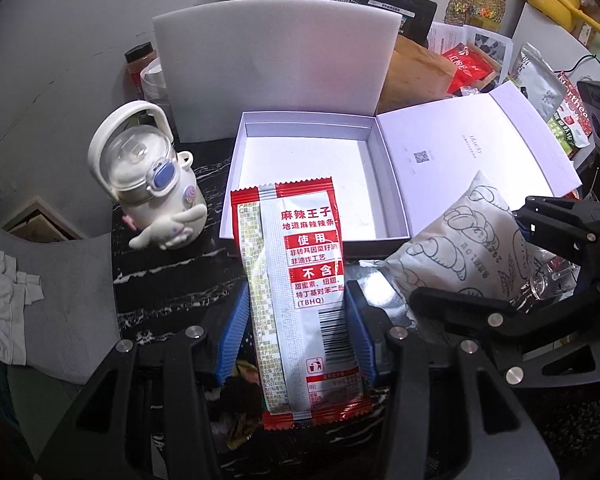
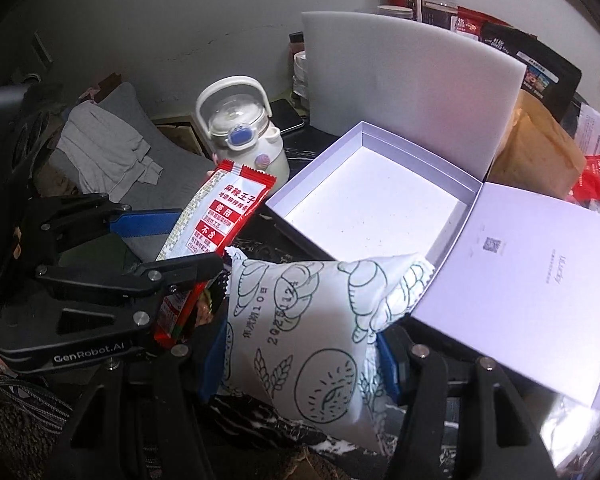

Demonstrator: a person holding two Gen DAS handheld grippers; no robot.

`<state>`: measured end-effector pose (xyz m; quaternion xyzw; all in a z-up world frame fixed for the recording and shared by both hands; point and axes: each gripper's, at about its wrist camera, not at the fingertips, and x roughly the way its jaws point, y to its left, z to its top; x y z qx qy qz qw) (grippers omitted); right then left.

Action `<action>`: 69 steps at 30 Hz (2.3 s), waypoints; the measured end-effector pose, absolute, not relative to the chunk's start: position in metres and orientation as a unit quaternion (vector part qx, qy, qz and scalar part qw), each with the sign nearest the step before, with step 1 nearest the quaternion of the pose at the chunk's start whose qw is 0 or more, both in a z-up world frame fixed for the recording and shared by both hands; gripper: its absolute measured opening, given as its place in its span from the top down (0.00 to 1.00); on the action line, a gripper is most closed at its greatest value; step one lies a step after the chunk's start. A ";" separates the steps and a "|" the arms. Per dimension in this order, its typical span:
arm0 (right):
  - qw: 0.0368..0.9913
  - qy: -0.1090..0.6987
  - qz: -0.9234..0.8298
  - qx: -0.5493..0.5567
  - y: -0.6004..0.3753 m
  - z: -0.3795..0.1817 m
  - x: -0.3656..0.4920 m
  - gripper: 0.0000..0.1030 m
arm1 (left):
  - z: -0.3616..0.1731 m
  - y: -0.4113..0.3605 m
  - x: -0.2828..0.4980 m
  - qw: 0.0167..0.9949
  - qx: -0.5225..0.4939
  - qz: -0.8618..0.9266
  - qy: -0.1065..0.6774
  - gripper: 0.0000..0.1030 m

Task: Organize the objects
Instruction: 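Carry the white bag with the right tool while the left tool carries the red packet to the box, then lower the red packet into the box with the left tool while the right tool releases the white bag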

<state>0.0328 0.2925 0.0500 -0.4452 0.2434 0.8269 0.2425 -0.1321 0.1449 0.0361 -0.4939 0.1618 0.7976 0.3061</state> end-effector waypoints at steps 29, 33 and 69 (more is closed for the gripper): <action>0.244 0.262 0.812 -0.460 0.419 0.017 0.012 0.40 | -0.006 0.256 -0.241 0.314 -0.502 0.778 0.210 0.56; 0.249 0.269 0.809 -0.460 0.437 0.010 0.013 0.40 | -0.013 0.272 -0.254 0.319 -0.499 0.775 0.218 0.56; 0.293 0.277 0.774 -0.488 0.527 -0.076 -0.022 0.40 | -0.122 0.318 -0.356 0.302 -0.532 0.760 0.218 0.56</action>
